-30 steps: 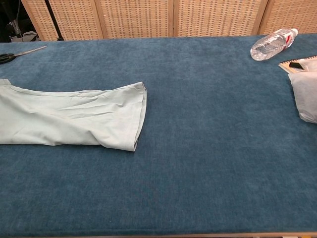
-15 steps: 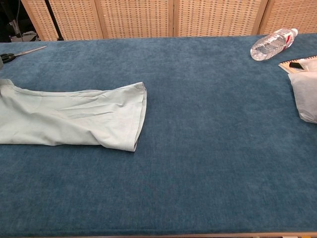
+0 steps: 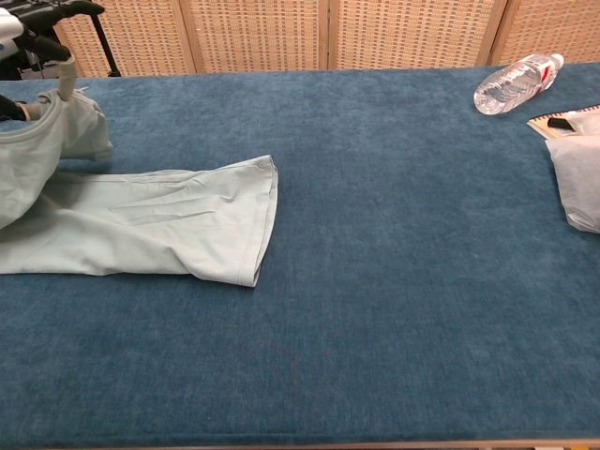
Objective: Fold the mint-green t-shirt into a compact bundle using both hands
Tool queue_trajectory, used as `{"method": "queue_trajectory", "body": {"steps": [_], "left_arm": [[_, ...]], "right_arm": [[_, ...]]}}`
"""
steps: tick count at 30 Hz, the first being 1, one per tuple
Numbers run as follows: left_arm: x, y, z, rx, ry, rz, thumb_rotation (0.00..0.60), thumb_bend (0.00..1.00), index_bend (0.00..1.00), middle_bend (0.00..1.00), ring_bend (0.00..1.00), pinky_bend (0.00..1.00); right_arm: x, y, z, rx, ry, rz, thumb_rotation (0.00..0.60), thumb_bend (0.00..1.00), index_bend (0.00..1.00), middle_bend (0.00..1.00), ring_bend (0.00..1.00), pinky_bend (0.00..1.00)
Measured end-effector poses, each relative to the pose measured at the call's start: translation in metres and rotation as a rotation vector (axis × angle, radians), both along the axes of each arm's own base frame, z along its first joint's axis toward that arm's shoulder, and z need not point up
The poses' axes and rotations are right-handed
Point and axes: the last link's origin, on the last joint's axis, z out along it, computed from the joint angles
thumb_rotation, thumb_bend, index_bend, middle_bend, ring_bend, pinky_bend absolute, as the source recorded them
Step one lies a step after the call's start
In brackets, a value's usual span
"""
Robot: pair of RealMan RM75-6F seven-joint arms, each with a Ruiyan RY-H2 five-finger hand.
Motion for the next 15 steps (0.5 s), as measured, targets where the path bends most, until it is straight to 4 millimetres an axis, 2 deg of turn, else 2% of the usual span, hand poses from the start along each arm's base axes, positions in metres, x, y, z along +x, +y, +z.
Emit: {"method": "queue_trajectory", "body": {"steps": [15], "left_arm": [[0.046, -0.007, -0.041, -0.068, 0.051, -0.177, 0.6, 0.79, 0.73, 0.0, 0.0, 0.0]], "right_arm": [[0.001, 0.001, 0.007, -0.012, -0.021, 0.006, 0.6, 0.0, 0.0, 0.0, 0.0, 0.0]]}}
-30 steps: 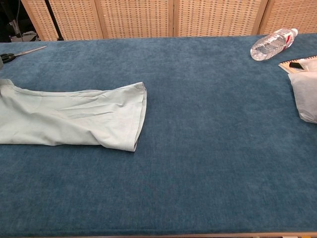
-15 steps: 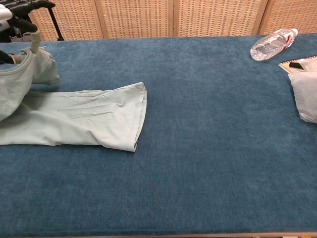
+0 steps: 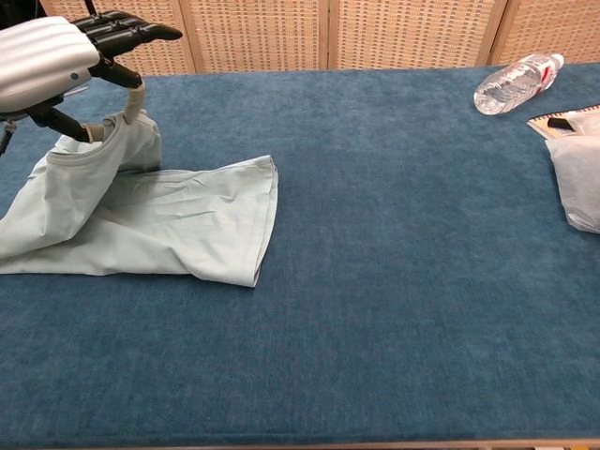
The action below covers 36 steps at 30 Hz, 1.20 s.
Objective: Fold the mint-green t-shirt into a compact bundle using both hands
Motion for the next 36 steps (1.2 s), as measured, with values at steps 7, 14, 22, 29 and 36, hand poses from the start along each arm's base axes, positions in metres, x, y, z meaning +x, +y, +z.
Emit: {"method": "queue_trajectory", "body": {"steps": [7, 14, 22, 29, 36], "left_arm": [[0.017, -0.002, -0.018, -0.026, 0.033, -0.054, 0.6, 0.79, 0.73, 0.0, 0.0, 0.0], [0.032, -0.003, -0.038, -0.047, 0.085, -0.101, 0.6, 0.79, 0.73, 0.0, 0.0, 0.0], [0.045, -0.001, -0.055, -0.057, 0.124, -0.124, 0.6, 0.78, 0.73, 0.0, 0.0, 0.0], [0.051, -0.001, -0.068, -0.07, 0.141, -0.118, 0.6, 0.78, 0.73, 0.0, 0.0, 0.0], [0.056, -0.002, -0.082, -0.085, 0.159, -0.119, 0.6, 0.74, 0.73, 0.0, 0.0, 0.0]], "right_arm": [[0.0, 0.0, 0.002, -0.004, -0.005, 0.0, 0.6, 0.0, 0.0, 0.0, 0.0, 0.0], [0.0, 0.0, 0.003, -0.006, -0.011, 0.001, 0.6, 0.0, 0.0, 0.0, 0.0, 0.0], [-0.001, -0.001, 0.006, -0.01, -0.017, -0.002, 0.6, 0.0, 0.0, 0.0, 0.0, 0.0], [-0.001, -0.001, 0.007, -0.011, -0.021, -0.002, 0.6, 0.0, 0.0, 0.0, 0.0, 0.0], [-0.002, -0.001, 0.009, -0.014, -0.028, -0.006, 0.6, 0.0, 0.0, 0.0, 0.0, 0.0]]}}
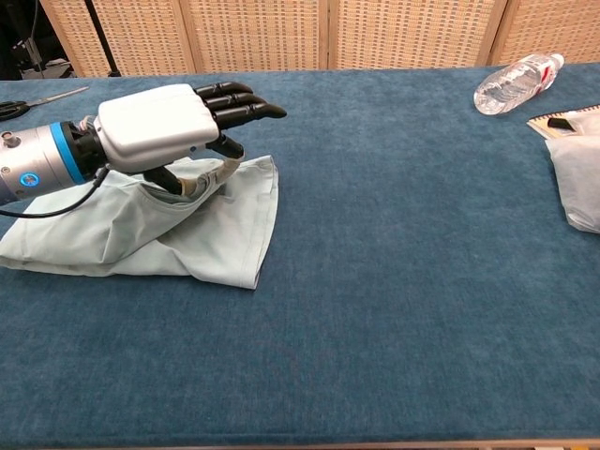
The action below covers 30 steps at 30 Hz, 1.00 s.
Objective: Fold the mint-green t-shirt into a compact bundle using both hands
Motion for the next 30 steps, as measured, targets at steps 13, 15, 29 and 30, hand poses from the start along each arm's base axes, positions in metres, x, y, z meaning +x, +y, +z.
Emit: {"method": "queue_trajectory", "body": {"steps": [13, 15, 29, 30], "left_arm": [[0.002, 0.003, -0.016, 0.042, 0.032, 0.037, 0.6, 0.52, 0.0, 0.0, 0.0, 0.0], [0.003, 0.004, -0.017, 0.05, 0.025, 0.047, 0.6, 0.51, 0.0, 0.0, 0.0, 0.0], [0.018, 0.004, -0.004, 0.051, -0.126, 0.08, 0.6, 0.22, 0.0, 0.0, 0.0, 0.0], [0.018, 0.004, -0.002, 0.053, -0.134, 0.084, 0.6, 0.22, 0.0, 0.0, 0.0, 0.0]], "right_arm": [[0.0, 0.002, 0.0, 0.004, -0.001, 0.003, 0.6, 0.0, 0.0, 0.0, 0.0, 0.0], [0.001, 0.002, 0.0, 0.004, -0.001, 0.003, 0.6, 0.0, 0.0, 0.0, 0.0, 0.0], [0.001, 0.003, -0.001, 0.007, 0.003, 0.007, 0.6, 0.0, 0.0, 0.0, 0.0, 0.0], [0.001, 0.003, -0.001, 0.008, 0.004, 0.008, 0.6, 0.0, 0.0, 0.0, 0.0, 0.0]]}}
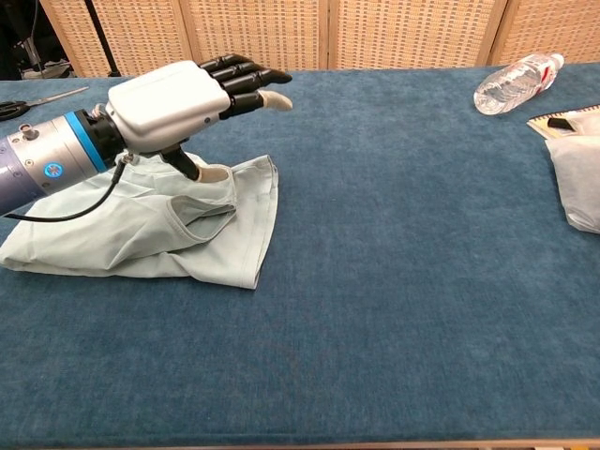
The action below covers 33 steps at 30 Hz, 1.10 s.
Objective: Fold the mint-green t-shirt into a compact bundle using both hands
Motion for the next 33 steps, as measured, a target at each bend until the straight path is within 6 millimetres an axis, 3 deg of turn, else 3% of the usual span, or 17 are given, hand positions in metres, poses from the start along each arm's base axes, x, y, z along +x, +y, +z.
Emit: {"method": "queue_trajectory", "body": {"steps": [11, 21, 26, 33], "left_arm": [[-0.006, -0.003, 0.023, -0.035, -0.052, 0.032, 0.6, 0.22, 0.0, 0.0, 0.0, 0.0], [-0.063, -0.024, 0.061, -0.047, 0.064, 0.113, 0.6, 0.25, 0.0, 0.0, 0.0, 0.0], [-0.067, -0.031, 0.051, -0.07, 0.078, 0.115, 0.6, 0.25, 0.0, 0.0, 0.0, 0.0], [-0.052, -0.039, 0.022, -0.093, 0.089, 0.071, 0.6, 0.25, 0.0, 0.0, 0.0, 0.0]], "right_arm": [[0.001, 0.001, -0.002, -0.001, 0.01, 0.005, 0.6, 0.0, 0.0, 0.0, 0.0, 0.0], [0.002, 0.001, -0.005, 0.008, 0.016, 0.011, 0.6, 0.0, 0.0, 0.0, 0.0, 0.0], [0.003, 0.002, -0.006, 0.01, 0.017, 0.013, 0.6, 0.0, 0.0, 0.0, 0.0, 0.0], [0.003, 0.001, -0.005, 0.009, 0.015, 0.009, 0.6, 0.0, 0.0, 0.0, 0.0, 0.0]]}}
